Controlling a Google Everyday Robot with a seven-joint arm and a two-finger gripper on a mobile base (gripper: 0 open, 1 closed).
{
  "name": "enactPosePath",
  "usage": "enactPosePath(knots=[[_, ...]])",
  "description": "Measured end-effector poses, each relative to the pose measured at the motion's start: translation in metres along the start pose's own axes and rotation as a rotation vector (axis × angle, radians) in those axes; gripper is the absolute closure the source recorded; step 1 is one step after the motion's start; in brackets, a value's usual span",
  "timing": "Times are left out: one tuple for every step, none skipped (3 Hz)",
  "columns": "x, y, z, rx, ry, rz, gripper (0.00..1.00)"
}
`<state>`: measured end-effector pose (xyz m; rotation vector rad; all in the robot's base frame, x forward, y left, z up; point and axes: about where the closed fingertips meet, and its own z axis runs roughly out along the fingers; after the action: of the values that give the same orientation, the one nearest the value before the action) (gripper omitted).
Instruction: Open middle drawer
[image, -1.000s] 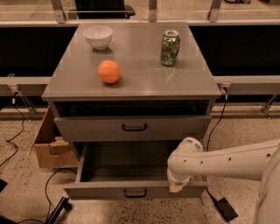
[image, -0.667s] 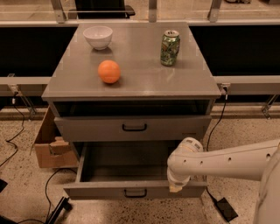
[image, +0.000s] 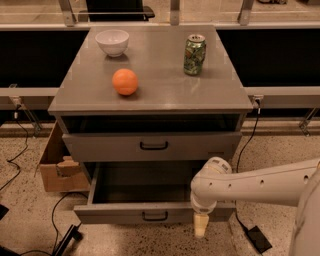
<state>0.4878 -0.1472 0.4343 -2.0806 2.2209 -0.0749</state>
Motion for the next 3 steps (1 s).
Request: enactPosePath(knots=[[0.000,0.000,0.000,0.000,0.000,0.000,0.00],[0.007,0.000,0.011,-0.005,-0.020,0.028,0.00],[-0.002,0.030,0.014,-0.025,-0.072,0.038,0.18]])
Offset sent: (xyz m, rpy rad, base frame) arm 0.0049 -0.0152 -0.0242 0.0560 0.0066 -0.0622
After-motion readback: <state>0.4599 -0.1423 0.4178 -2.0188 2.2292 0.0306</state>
